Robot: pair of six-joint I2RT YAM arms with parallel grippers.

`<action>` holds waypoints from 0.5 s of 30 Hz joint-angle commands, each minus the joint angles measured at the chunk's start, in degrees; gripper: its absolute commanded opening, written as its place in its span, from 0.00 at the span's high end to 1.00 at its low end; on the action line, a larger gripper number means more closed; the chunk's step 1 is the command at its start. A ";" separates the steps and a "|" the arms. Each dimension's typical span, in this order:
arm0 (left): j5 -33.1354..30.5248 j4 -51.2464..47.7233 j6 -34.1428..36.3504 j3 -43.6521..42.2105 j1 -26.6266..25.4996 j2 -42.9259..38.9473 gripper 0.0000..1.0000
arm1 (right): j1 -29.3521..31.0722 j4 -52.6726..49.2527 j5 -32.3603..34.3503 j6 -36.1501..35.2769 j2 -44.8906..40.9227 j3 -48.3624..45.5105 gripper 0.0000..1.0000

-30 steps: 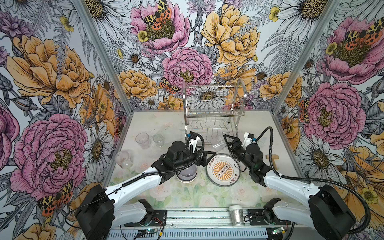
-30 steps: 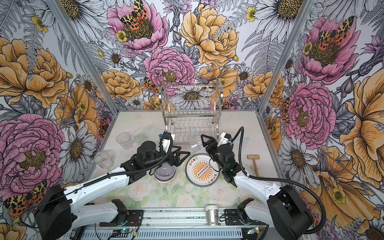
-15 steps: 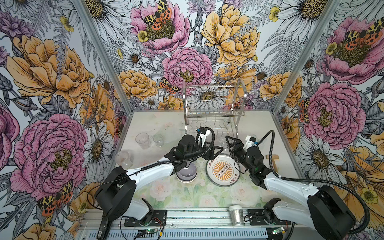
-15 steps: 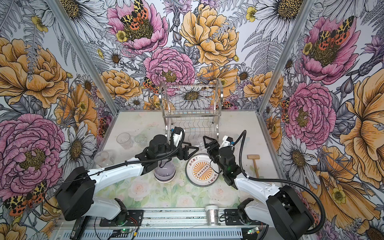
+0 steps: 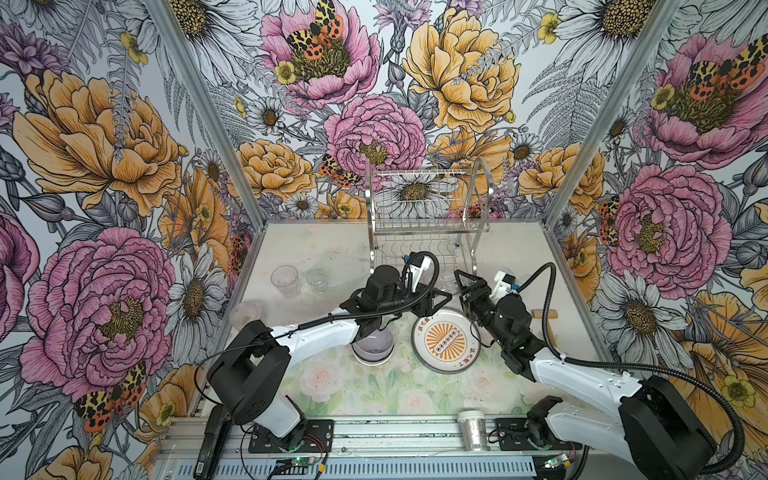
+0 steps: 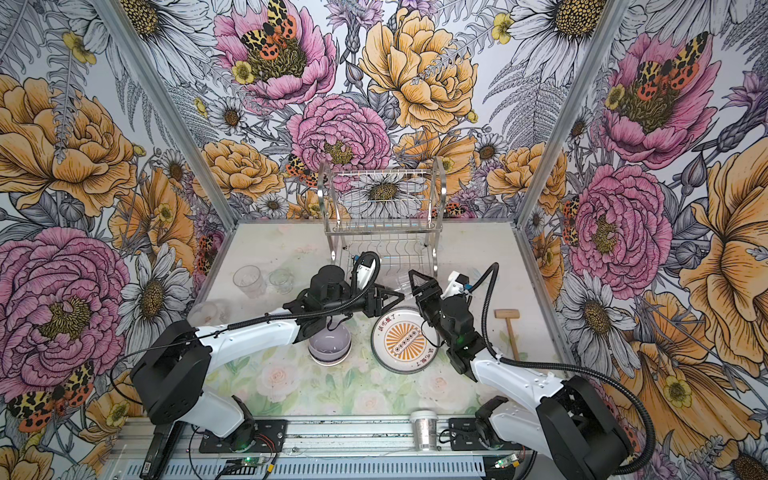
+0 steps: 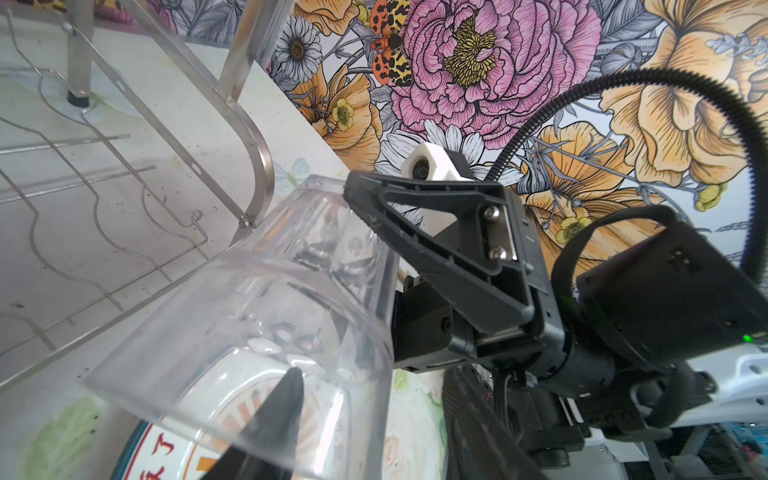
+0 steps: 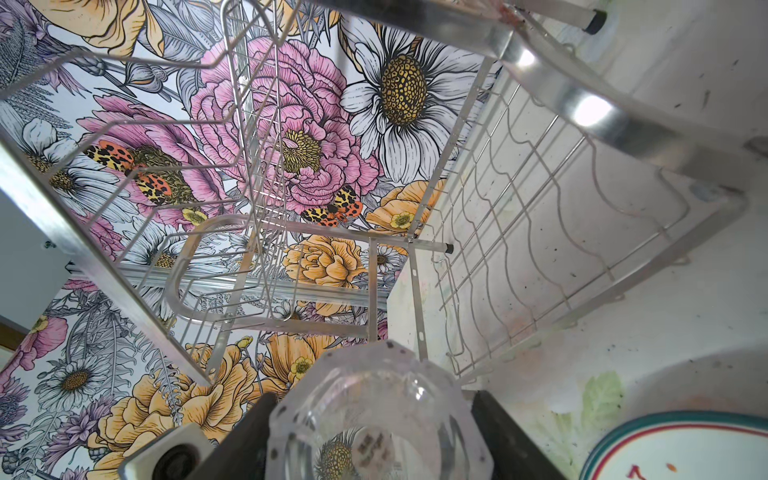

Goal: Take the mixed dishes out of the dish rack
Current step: 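Bring the cup toward the left gripper while the left gripper approaches it, then grasp the clear cup with the left gripper while the right holds it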

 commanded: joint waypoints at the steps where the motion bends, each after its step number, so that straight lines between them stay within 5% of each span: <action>1: 2.32 1.56 0.11 2.07 -0.22 0.92 0.55 | 0.04 3.56 0.56 0.61 -0.88 -0.07 1.00; 11: 2.73 1.25 -0.02 2.70 -0.13 1.76 0.97 | -0.49 4.14 0.43 0.98 -1.37 -1.07 1.00; 14: 2.58 0.84 -0.06 3.12 -0.20 1.91 1.00 | -0.57 4.44 0.54 0.57 -1.74 -1.71 1.00; 15: 2.39 0.52 -0.04 3.36 -0.06 1.96 1.00 | -0.57 4.37 0.96 -0.19 -1.90 -1.93 0.90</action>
